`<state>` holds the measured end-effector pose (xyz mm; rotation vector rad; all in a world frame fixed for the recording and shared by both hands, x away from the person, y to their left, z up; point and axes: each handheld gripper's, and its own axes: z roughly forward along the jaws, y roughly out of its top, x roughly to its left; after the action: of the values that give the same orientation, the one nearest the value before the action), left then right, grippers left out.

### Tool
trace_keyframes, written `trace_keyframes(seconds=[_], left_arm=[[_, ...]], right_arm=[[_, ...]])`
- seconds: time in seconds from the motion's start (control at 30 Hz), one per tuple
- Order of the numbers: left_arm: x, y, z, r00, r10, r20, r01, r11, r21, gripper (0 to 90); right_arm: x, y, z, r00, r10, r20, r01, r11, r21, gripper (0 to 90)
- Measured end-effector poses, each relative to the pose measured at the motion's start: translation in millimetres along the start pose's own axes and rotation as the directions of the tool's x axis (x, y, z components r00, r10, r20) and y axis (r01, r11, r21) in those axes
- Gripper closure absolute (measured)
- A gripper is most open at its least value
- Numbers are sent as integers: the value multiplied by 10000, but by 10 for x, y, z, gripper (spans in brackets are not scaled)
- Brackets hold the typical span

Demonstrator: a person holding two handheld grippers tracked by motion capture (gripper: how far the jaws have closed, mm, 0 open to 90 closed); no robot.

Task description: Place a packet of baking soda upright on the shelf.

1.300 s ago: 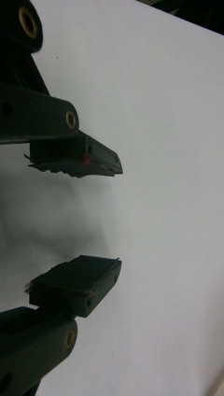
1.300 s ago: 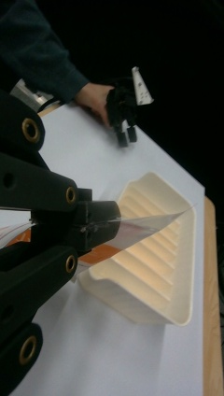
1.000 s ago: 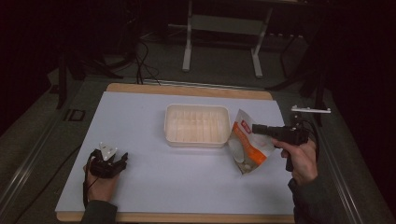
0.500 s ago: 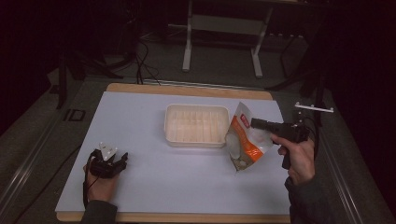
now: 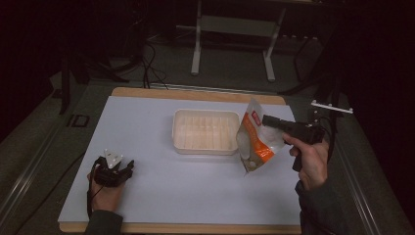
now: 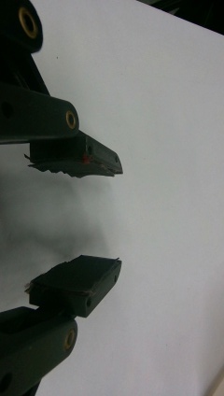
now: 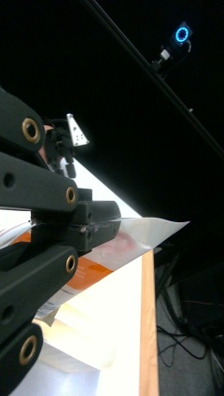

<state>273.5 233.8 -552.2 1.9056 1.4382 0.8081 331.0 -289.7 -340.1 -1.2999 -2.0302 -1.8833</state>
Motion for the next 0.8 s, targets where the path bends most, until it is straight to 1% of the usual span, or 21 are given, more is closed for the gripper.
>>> trace_keyframes(seconds=[0.17,0.27,0.3,0.47,0.63,0.8], left_arm=[[0,0,0,10000,2,0,-2,10000,2,476],[0,0,0,10000,-4,7,4,10000,-4,476],[0,0,0,10000,-1,6,1,10000,-7,475],[0,0,1,10000,-19,11,19,10000,-5,476],[-1,0,0,10000,7,0,-7,10000,10,476],[0,-1,1,10000,-32,9,33,10000,-27,476]], right_arm=[[72,88,-3,9999,-149,39,150,9996,-258,900],[94,125,2,9999,-137,64,140,9992,-367,900],[106,162,18,9999,-142,84,145,9988,-461,900],[140,225,71,9996,-192,218,203,9985,-509,900],[165,306,104,9998,-137,161,149,9969,-777,900],[187,364,177,9994,-154,321,180,9965,-817,900]])
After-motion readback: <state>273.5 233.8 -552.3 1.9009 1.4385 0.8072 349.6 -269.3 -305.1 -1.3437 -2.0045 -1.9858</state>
